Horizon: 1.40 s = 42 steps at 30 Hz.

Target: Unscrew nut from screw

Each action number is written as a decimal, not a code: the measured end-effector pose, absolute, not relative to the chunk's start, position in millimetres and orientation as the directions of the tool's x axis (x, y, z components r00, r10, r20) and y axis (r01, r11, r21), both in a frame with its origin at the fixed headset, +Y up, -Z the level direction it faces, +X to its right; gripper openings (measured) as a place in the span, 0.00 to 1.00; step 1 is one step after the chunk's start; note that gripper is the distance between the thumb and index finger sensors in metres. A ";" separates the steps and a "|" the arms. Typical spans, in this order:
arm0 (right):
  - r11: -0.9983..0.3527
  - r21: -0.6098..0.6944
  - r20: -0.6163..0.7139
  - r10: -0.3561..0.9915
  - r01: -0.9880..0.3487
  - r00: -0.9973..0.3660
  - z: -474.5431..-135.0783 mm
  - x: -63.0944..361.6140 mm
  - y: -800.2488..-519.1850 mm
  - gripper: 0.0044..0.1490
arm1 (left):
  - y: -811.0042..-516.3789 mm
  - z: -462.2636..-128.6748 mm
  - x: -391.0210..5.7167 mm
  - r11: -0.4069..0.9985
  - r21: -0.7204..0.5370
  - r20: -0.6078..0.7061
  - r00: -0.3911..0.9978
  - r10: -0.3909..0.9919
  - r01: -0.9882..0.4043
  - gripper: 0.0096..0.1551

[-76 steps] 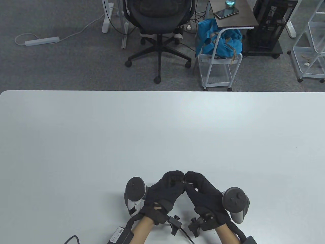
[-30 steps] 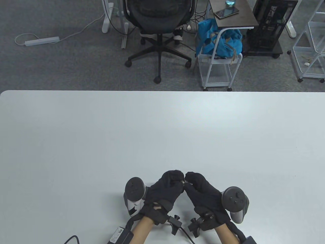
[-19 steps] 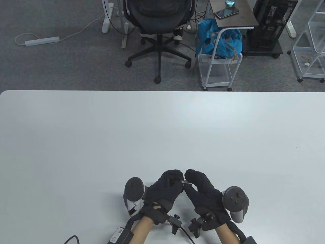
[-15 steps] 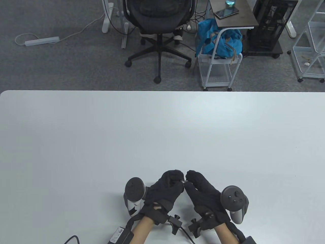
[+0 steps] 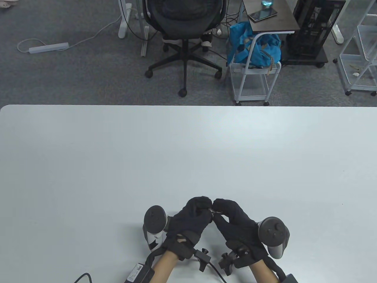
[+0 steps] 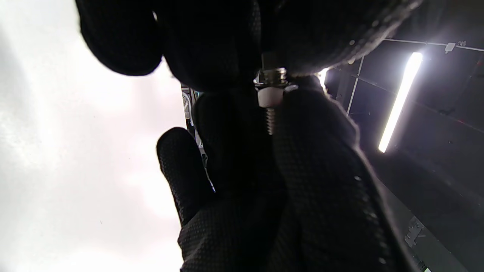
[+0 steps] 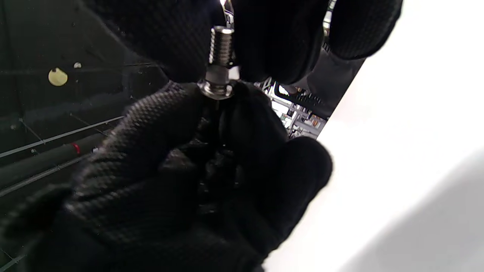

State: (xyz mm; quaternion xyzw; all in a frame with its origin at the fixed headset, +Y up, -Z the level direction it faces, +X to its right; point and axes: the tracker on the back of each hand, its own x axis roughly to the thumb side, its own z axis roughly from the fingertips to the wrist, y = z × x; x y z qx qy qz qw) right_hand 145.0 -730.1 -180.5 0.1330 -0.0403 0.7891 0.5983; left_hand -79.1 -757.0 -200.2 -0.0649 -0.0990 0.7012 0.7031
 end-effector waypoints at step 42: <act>-0.314 0.079 0.249 0.925 -0.946 -0.286 -179.7 142.5 -730.3 0.33 | -756.7 -200.3 -78.8 0.029 -0.252 0.053 0.016 0.998 -0.967 0.27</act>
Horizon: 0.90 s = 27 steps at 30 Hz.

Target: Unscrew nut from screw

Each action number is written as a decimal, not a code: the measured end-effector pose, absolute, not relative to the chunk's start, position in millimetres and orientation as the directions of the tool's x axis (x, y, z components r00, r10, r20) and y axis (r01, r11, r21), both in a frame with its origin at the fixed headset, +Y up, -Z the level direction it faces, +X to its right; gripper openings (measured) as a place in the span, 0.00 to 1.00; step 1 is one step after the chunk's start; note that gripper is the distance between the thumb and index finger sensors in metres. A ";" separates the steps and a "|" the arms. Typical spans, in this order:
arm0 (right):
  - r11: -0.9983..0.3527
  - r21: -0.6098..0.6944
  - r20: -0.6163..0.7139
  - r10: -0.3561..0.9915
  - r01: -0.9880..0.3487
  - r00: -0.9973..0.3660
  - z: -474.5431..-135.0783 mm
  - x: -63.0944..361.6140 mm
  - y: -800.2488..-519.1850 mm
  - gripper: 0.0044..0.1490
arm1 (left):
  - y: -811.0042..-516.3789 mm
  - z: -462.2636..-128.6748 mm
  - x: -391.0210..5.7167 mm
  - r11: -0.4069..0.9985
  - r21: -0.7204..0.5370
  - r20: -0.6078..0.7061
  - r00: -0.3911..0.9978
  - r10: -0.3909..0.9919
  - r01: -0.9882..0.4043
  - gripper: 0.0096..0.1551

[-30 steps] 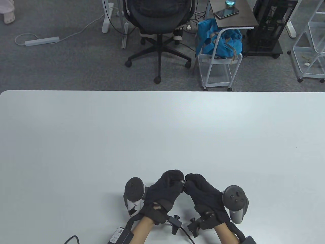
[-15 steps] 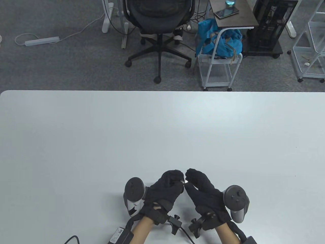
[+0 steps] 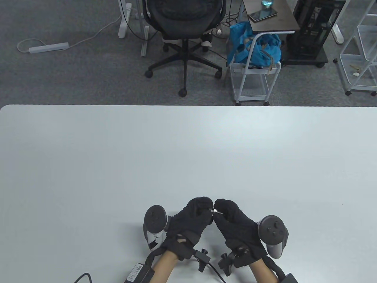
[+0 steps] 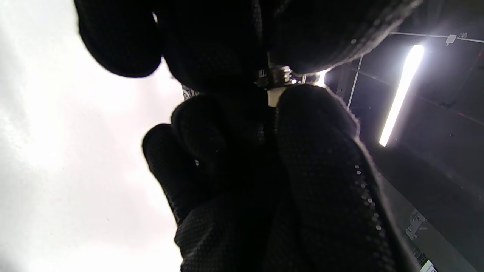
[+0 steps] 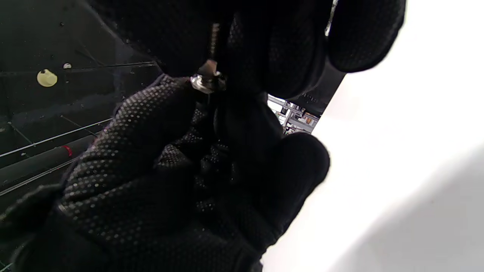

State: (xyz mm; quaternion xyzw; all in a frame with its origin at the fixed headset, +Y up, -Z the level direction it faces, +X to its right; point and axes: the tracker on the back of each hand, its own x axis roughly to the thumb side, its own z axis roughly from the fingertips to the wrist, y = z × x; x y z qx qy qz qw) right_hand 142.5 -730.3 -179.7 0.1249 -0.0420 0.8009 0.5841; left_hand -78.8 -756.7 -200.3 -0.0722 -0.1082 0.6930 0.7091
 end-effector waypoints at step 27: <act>-0.314 0.122 0.249 0.928 -0.942 -0.277 -179.9 140.6 -728.1 0.34 | -755.3 -200.9 -79.1 0.042 -0.232 0.064 0.028 0.998 -0.972 0.27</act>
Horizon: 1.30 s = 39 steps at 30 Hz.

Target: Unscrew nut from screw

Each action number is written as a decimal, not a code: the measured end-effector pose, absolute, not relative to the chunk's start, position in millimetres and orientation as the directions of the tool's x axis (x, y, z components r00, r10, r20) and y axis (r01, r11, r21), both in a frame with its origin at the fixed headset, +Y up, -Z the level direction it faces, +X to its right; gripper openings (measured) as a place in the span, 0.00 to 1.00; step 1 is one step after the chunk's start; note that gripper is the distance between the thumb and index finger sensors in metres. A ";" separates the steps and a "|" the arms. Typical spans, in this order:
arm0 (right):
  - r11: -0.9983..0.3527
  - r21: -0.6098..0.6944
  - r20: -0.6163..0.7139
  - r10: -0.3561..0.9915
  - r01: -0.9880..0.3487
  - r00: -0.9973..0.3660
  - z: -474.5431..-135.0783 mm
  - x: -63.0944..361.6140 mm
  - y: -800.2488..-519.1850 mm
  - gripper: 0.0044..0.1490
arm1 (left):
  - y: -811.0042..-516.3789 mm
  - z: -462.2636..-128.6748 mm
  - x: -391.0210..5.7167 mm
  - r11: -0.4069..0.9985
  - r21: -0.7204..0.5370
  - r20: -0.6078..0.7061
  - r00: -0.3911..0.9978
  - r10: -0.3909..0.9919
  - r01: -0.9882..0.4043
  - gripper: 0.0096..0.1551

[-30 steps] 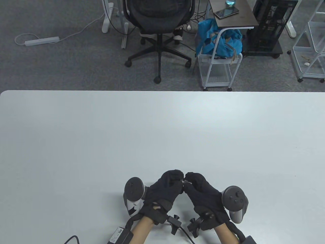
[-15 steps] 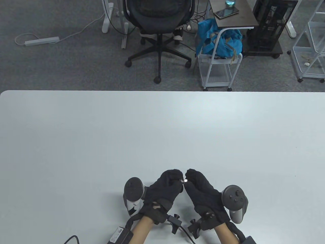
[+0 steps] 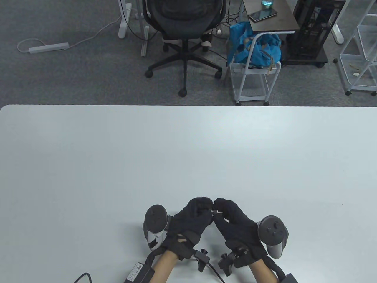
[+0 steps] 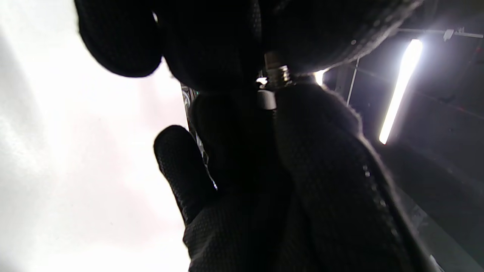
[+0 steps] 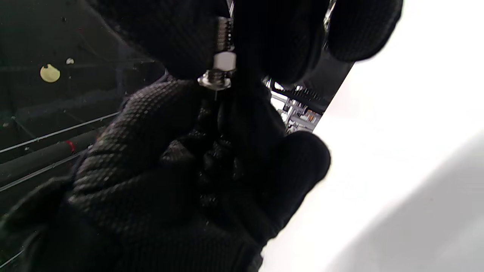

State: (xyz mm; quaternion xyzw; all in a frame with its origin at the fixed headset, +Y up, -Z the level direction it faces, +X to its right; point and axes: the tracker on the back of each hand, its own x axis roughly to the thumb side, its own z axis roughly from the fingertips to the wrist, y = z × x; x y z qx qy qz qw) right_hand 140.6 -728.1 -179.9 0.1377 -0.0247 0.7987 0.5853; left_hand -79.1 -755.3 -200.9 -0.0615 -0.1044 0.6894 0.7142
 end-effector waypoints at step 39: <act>-0.303 0.073 0.206 0.937 -0.950 -0.283 -181.1 141.7 -733.9 0.33 | -758.5 -200.2 -76.9 0.039 -0.219 0.054 0.027 0.998 -0.975 0.26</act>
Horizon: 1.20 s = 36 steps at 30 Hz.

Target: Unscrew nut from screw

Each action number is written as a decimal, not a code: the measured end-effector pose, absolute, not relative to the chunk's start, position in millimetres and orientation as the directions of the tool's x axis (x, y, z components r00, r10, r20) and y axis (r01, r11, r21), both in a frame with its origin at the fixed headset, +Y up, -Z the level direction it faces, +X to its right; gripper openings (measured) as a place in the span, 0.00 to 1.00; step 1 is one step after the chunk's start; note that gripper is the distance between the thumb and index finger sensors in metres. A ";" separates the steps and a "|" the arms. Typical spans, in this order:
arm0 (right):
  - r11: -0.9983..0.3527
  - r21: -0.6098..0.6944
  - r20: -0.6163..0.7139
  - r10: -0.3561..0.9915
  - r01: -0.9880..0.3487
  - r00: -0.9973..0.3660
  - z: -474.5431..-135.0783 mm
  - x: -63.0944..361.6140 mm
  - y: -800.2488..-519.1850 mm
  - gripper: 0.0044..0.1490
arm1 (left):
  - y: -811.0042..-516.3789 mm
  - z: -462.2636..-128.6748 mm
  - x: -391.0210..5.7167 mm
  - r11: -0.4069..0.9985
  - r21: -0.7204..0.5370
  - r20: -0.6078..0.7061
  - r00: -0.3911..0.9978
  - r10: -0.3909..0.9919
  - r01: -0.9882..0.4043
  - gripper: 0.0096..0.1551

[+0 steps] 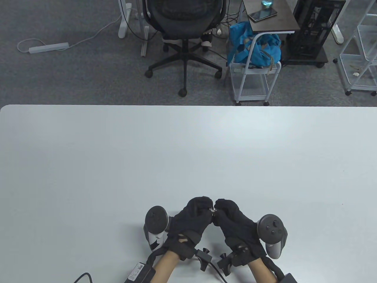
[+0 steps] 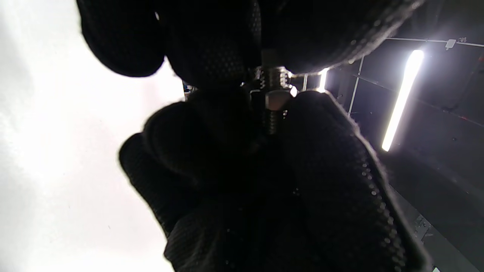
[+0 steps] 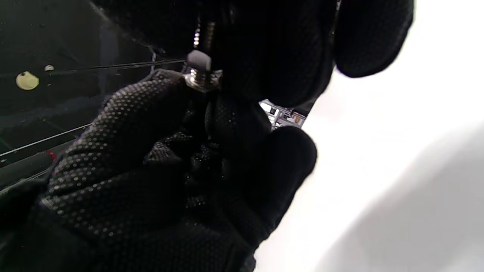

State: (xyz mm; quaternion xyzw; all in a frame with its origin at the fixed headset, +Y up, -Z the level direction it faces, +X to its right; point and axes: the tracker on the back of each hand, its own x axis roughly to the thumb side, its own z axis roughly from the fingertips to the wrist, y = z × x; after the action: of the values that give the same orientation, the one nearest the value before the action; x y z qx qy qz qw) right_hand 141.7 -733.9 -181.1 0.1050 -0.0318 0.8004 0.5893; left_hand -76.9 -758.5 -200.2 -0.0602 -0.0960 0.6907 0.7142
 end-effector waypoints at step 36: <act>-0.304 0.111 0.169 0.944 -0.946 -0.284 -182.0 143.2 -736.3 0.42 | -758.5 -200.0 -78.0 -0.006 -0.205 0.036 -0.014 0.999 -0.979 0.26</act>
State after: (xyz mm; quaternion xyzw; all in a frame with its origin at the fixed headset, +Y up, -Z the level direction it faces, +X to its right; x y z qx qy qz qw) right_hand 143.2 -736.3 -182.0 0.1013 -0.0055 0.8012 0.5898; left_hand -78.0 -758.5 -200.0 -0.0595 -0.0859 0.7067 0.6998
